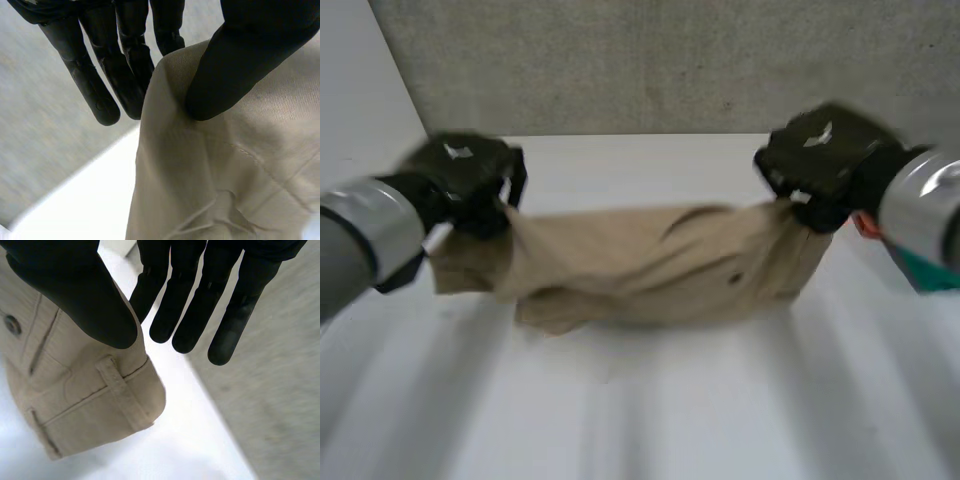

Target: Fold the laundry.

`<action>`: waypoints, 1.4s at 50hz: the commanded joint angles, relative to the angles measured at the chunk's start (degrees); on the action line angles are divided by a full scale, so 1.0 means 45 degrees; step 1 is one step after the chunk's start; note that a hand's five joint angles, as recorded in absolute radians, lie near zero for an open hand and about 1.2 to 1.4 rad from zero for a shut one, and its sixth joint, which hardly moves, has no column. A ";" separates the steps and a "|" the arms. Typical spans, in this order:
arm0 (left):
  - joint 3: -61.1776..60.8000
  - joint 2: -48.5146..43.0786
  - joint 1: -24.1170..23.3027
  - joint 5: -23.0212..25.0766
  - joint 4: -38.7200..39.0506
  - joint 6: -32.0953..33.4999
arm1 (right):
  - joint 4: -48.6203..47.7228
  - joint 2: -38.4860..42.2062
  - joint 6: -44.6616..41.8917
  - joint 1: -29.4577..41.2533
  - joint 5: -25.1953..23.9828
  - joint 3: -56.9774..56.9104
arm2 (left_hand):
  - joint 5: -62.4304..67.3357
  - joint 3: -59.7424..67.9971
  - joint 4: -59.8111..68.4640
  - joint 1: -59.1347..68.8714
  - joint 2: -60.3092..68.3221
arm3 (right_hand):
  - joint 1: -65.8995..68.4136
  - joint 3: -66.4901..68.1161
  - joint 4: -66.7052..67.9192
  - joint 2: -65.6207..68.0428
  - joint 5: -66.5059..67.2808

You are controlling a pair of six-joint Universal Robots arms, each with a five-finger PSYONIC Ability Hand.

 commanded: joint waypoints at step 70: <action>-0.7203 -0.0687 0.0760 0.0695 0.6215 0.1102 | -0.9593 0.3460 0.2523 0.0403 0.1048 0.6555 | -0.4696 -0.5125 -0.5253 -0.4523 -0.5225 | 0.3663 0.2675 0.2546 0.2844 0.2808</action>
